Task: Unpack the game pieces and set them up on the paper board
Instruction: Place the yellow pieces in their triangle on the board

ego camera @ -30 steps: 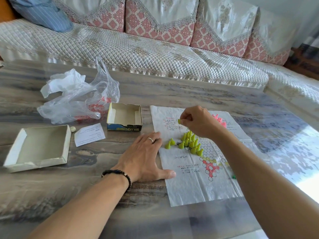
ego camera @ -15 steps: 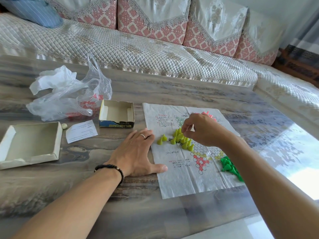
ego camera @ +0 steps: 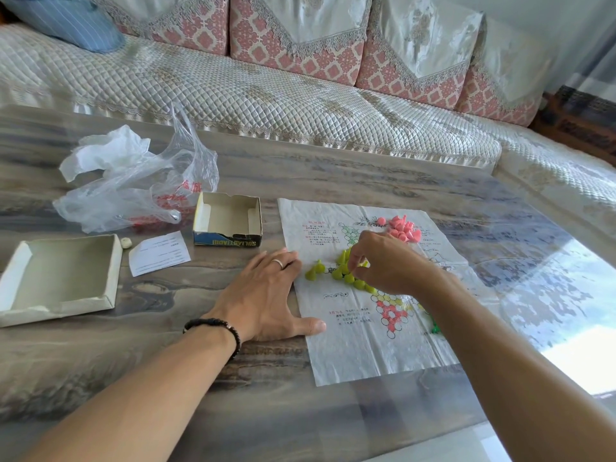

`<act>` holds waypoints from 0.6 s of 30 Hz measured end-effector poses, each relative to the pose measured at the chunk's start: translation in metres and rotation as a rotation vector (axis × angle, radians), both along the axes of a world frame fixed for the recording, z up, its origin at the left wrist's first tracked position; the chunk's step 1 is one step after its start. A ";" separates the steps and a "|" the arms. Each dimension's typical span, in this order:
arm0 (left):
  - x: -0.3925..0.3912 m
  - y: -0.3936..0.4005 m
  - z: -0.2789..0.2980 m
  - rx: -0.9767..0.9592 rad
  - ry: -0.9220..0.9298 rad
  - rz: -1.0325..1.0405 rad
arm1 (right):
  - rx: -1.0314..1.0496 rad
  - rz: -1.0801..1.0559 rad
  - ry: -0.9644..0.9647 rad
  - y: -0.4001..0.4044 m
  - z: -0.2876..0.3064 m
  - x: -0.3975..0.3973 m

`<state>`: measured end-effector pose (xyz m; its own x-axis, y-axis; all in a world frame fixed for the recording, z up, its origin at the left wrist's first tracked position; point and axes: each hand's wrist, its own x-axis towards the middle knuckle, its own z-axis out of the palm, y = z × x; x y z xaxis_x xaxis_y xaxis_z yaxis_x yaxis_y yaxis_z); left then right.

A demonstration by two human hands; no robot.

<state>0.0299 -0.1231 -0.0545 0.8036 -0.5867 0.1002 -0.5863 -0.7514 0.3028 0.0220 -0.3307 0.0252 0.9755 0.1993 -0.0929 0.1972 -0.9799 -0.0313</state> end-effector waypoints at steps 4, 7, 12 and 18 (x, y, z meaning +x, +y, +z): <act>0.000 0.000 0.000 -0.003 0.006 -0.002 | 0.029 0.009 0.005 -0.001 -0.001 0.000; 0.001 0.001 -0.002 -0.006 0.003 -0.003 | 0.076 -0.009 -0.028 -0.004 0.000 0.002; 0.001 0.000 -0.003 -0.041 -0.024 -0.013 | 0.202 -0.034 -0.154 0.003 0.006 0.015; 0.000 0.001 -0.003 -0.090 -0.044 -0.012 | 0.171 -0.063 -0.062 0.029 -0.002 0.042</act>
